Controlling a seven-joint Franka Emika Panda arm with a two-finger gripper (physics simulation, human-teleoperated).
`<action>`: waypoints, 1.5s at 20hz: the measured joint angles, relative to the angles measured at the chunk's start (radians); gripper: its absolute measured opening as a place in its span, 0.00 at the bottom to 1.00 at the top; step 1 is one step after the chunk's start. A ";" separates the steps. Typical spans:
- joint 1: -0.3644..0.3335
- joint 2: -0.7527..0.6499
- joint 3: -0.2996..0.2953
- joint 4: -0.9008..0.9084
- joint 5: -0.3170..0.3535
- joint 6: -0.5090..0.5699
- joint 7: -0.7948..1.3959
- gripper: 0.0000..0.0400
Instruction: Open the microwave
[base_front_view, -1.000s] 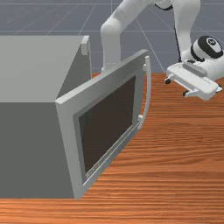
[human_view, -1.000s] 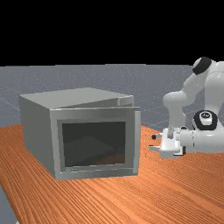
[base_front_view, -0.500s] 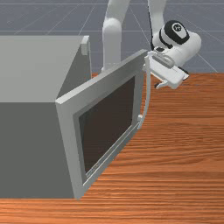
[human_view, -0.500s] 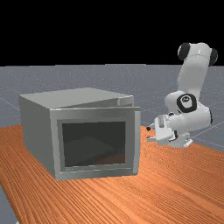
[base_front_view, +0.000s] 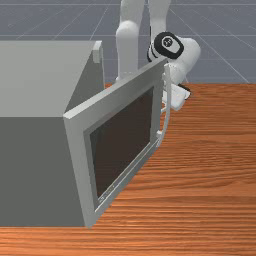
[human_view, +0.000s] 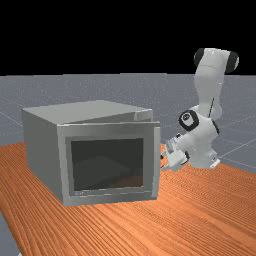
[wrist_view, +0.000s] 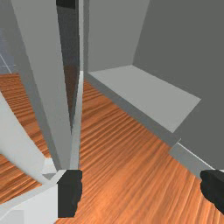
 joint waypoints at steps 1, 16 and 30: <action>-0.021 -0.005 -0.008 0.001 0.003 0.037 0.000 1.00; -0.171 -0.044 0.200 0.132 0.603 0.204 -0.612 0.00; -0.496 0.229 0.536 0.423 1.288 0.080 -1.205 0.00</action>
